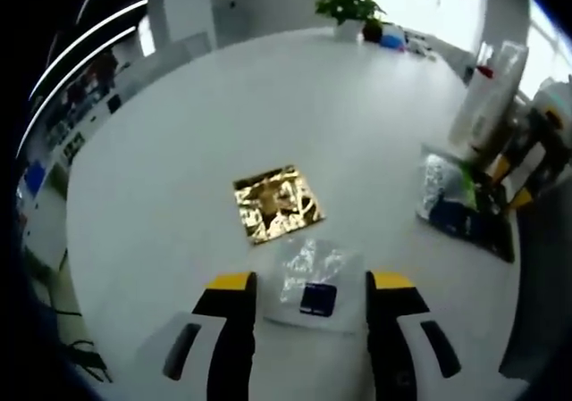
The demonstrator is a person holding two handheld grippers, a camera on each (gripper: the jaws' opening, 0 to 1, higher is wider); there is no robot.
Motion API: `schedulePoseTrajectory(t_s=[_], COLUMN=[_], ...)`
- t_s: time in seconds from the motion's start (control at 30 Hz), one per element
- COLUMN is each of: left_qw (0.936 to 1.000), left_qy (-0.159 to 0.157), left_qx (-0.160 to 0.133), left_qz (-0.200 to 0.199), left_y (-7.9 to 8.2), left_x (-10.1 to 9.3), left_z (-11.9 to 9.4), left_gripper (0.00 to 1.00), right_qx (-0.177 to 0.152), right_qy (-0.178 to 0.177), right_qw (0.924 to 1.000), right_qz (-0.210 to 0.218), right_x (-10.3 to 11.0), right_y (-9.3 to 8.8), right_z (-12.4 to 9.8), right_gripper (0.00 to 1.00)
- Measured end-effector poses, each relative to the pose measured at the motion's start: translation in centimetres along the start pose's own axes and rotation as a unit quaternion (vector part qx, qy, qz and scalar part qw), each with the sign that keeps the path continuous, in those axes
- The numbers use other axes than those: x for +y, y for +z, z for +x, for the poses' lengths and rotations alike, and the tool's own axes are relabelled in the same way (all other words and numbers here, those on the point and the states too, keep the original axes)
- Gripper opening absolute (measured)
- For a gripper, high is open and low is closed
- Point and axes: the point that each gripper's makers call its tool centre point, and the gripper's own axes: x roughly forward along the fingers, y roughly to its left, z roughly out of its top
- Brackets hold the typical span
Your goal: Arrange the skincare products in the storage area until every visible bottle or jar stands upright without overlapping.
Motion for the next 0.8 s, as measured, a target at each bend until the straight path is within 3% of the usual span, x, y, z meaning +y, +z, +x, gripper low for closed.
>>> schedulePoseTrajectory(t_s=[0.3,0.4,0.8], left_qw=[0.9999,0.9999,0.9997], left_qy=[-0.006,-0.008,-0.012], left_qx=[0.004,0.006,0.012], left_qz=[0.008,0.01,0.016], left_y=[-0.2,0.1,0.2], left_x=[-0.1,-1.0,-2.1], left_z=[-0.1,-0.2,-0.5], left_gripper=[0.41,0.38,0.38], right_qx=[0.0,0.0,-0.005], right_qy=[0.0,0.0,0.001], right_qw=[1.0,1.0,1.0], right_qz=[0.0,0.0,-0.002], right_x=[0.0,0.0,0.1], right_y=[0.0,0.0,0.1], right_z=[0.0,0.0,0.0], right_gripper=[0.21,0.21,0.21])
